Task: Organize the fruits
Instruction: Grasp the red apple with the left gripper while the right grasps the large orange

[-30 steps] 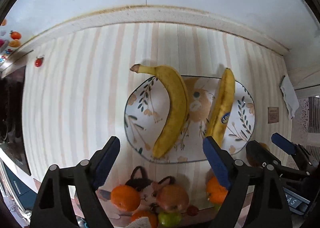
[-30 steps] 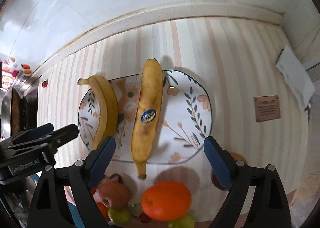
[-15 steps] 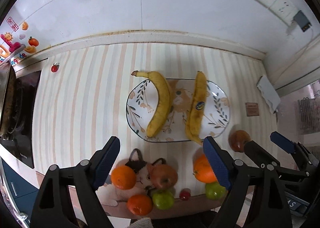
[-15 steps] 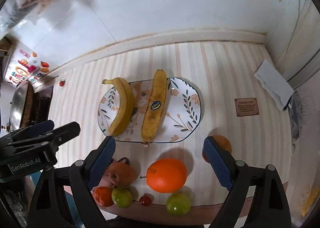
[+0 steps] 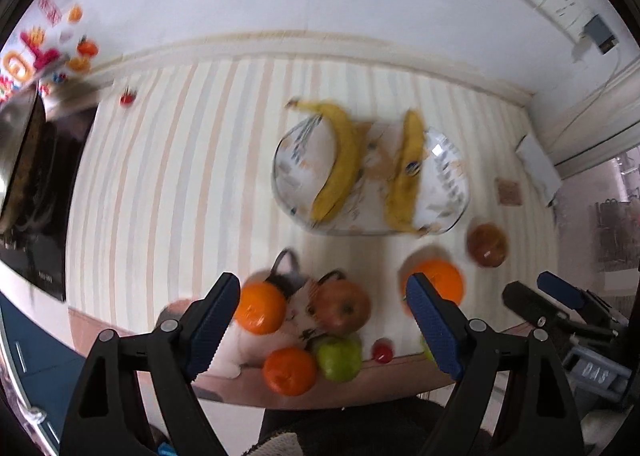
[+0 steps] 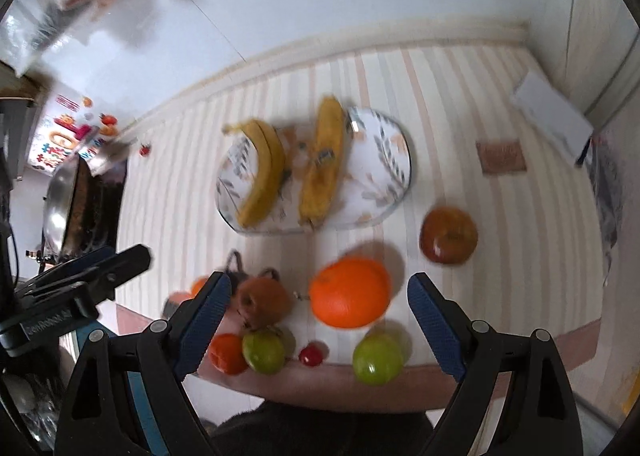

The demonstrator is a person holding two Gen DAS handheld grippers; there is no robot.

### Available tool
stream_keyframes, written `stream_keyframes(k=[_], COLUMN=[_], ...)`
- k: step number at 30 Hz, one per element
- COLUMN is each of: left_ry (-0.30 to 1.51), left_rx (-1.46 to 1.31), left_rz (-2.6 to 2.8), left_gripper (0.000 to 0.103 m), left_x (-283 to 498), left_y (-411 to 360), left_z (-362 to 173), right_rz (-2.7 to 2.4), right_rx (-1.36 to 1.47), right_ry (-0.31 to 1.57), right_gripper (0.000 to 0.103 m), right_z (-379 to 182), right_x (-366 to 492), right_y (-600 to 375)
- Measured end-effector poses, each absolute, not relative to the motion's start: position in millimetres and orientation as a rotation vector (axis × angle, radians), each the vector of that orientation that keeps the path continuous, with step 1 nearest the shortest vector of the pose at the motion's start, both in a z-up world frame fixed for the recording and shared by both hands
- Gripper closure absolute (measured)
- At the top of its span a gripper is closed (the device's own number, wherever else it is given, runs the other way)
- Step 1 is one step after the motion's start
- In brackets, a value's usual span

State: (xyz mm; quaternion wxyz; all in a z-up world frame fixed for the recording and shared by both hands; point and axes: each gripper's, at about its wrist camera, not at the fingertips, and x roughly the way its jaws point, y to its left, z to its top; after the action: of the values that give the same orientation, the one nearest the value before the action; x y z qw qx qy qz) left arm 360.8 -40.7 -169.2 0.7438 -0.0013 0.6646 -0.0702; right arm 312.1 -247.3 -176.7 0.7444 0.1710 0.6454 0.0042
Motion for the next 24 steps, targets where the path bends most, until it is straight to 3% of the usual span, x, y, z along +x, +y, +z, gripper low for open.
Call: stream_keyframes(k=[9,16,18,20,24], left_ry=[1.657,1.740,1.746,1.751,1.711], left_rx=[0.025,0.066,0.077,0.071,0.100], left_rz=[-0.129,-0.199,-0.212,-0.227,-0.207], left_gripper=[0.018,0.018,0.023,0.038,0.039], left_x=[345.2,346.5,346.4,344.8,342.2], left_y=[-46.0,-80.1,-86.6,-91.2,-93.6], left_z=[-260.3,-308.7,-318.1,-326.2,-323.3], right_rz=[-0.028,-0.048,-0.053,-0.059,-0.056], right_rx=[0.534,0.562,0.569,0.574,0.616], right_ry=[1.557,1.565,1.564,1.565,1.582], right_gripper=[0.011,0.011,0.011,0.011,0.011], right_z=[-275.0,-286.3,-286.7,-287.3,-295.1], right_x=[306.9,302.0,302.6,303.9,309.2], right_y=[-264.5,-271.3,-274.4,-275.9,-274.4])
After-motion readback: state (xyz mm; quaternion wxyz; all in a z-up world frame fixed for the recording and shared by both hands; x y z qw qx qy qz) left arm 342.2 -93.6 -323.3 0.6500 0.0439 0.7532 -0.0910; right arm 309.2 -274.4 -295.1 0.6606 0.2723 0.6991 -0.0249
